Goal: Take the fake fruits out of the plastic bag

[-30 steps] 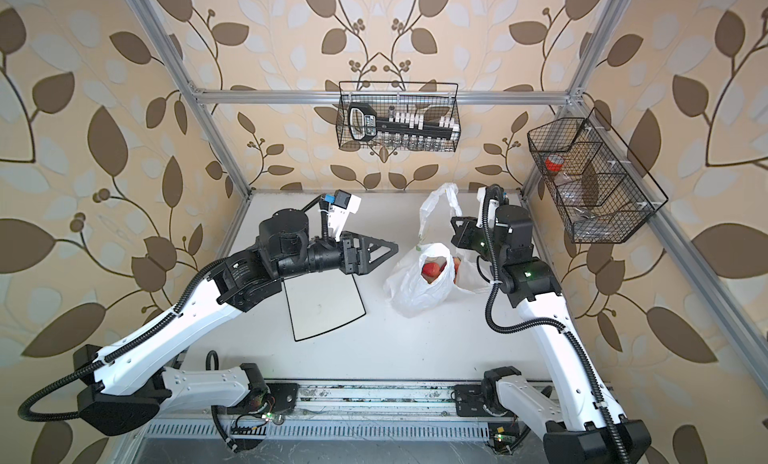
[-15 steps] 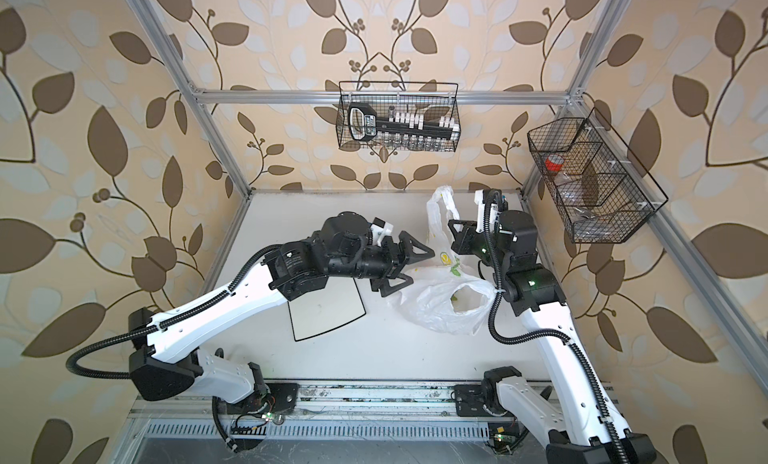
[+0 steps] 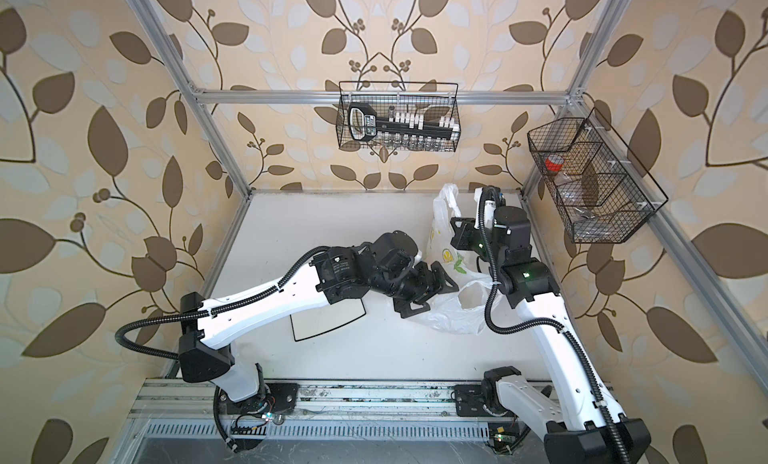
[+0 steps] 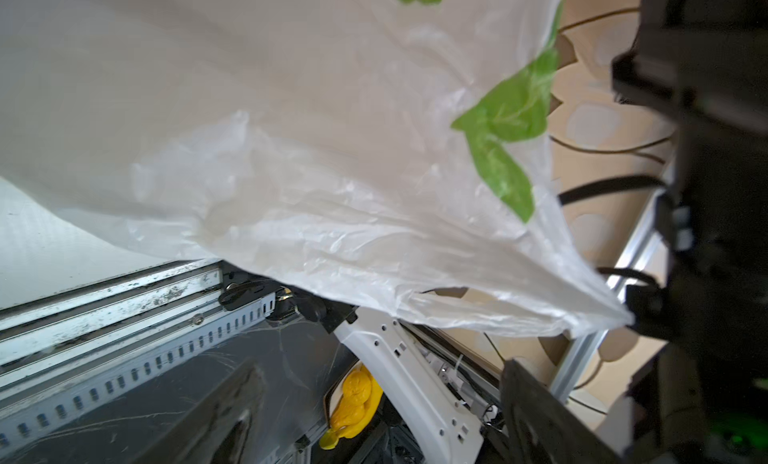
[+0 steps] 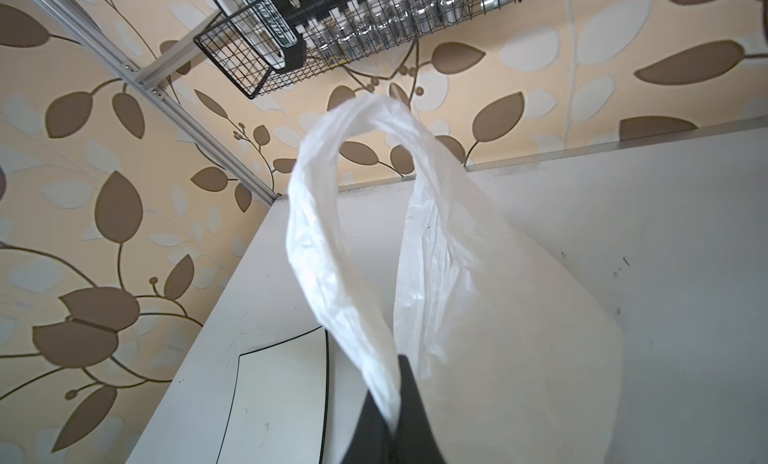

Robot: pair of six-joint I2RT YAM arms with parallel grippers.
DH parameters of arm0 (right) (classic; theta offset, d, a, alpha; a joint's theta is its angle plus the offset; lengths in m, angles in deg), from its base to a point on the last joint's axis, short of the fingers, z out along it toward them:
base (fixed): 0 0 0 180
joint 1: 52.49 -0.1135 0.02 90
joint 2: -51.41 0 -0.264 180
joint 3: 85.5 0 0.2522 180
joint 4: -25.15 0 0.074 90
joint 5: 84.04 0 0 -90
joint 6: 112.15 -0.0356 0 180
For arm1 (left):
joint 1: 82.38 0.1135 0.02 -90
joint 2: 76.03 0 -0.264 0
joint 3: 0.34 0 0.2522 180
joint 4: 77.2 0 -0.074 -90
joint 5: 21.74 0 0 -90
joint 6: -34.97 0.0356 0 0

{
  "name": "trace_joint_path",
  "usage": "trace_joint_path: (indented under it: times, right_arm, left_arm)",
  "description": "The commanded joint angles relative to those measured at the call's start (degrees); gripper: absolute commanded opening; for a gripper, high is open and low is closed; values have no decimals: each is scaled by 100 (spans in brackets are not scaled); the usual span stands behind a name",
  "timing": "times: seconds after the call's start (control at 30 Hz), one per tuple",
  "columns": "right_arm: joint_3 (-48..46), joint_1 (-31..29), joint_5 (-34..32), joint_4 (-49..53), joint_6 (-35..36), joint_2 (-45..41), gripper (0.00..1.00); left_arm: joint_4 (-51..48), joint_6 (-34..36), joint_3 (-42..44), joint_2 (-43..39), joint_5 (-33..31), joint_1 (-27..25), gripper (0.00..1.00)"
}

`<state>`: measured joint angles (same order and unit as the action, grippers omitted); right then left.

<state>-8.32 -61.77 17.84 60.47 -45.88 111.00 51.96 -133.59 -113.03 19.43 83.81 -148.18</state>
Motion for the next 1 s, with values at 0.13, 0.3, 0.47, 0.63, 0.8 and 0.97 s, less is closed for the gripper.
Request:
trace_joint_path:
  times: [0.13,0.3,0.47,0.63,0.8,0.97]
  right_arm:
    - [347,-14,-108,-81,-306,366,0]
    - [313,-13,-142,-69,-326,327,0]
    - [323,-14,-159,-11,-351,290,0]
    - [325,-16,-168,48,-409,263,0]
    - [320,-13,-177,76,-431,247,0]
    - [329,-13,-204,110,-433,228,0]
  left_arm:
    - [-312,684,-37,16,-779,-239,89]
    - [-551,1016,-518,358,-1106,-323,93]
    - [-760,1075,-989,760,-1294,-328,97]
    - [-1019,1187,-1246,982,-1575,-338,96]
    - [-1211,1538,-1508,1315,-1746,-396,88]
    - [-1700,2169,-2374,1862,-1961,-537,84]
